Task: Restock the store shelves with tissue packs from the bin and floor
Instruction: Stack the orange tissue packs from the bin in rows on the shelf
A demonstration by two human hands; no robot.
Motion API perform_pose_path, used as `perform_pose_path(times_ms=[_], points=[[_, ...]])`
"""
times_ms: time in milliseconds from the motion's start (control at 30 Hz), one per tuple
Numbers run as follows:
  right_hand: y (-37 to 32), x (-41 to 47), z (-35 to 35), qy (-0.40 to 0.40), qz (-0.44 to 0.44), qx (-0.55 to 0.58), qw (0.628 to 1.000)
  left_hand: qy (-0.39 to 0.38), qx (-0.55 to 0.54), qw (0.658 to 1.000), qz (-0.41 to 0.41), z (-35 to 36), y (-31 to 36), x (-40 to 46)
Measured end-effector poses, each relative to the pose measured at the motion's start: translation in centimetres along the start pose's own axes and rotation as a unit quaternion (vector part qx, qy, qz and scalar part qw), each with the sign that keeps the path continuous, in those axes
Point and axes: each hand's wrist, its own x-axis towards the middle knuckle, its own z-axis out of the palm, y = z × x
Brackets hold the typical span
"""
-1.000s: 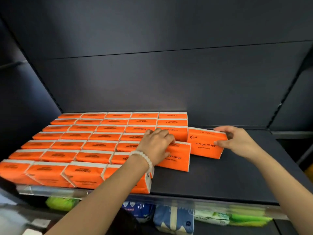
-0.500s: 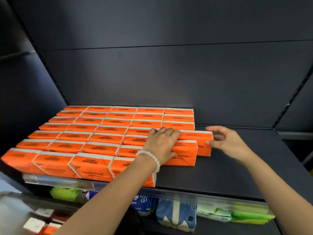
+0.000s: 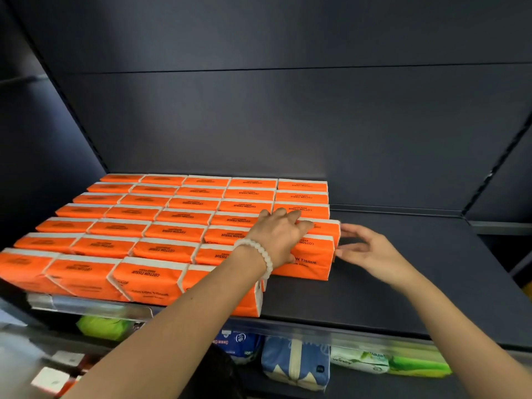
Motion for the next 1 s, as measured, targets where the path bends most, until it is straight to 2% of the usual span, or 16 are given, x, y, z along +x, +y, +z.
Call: perform_pose_path(times_ms=[167, 400, 533, 600, 800, 1000], points=[[-0.3, 0.6, 1.2, -0.02, -0.017, 0.006, 1.0, 0.022, 0.031, 0.999, -0.001, 0.1, -0.1, 0.3], [-0.4, 0.6, 1.0, -0.007, 0.0, -0.012, 1.0, 0.034, -0.005, 0.999, -0.013, 0.6, 0.2, 0.0], [-2.9, 0.0, 1.3, 0.142, -0.052, 0.007, 0.989, 0.073, -0.042, 0.996, -0.043, -0.5, 0.6, -2.1], [-5.0, -0.3, 2.2, 0.175, -0.102, 0.013, 0.979, 0.118, -0.044, 0.99, -0.058, -1.4, 0.8, -3.8], [-10.0, -2.7, 10.5, 0.111, -0.255, -0.078, 0.957, 0.196, -0.032, 0.972, -0.126, -1.3, -2.0, -12.0], [-11.2, -4.7, 21.4, 0.012, -0.337, -0.143, 0.931, 0.16, -0.079, 0.943, -0.282, 2.9, -6.2, -23.6]])
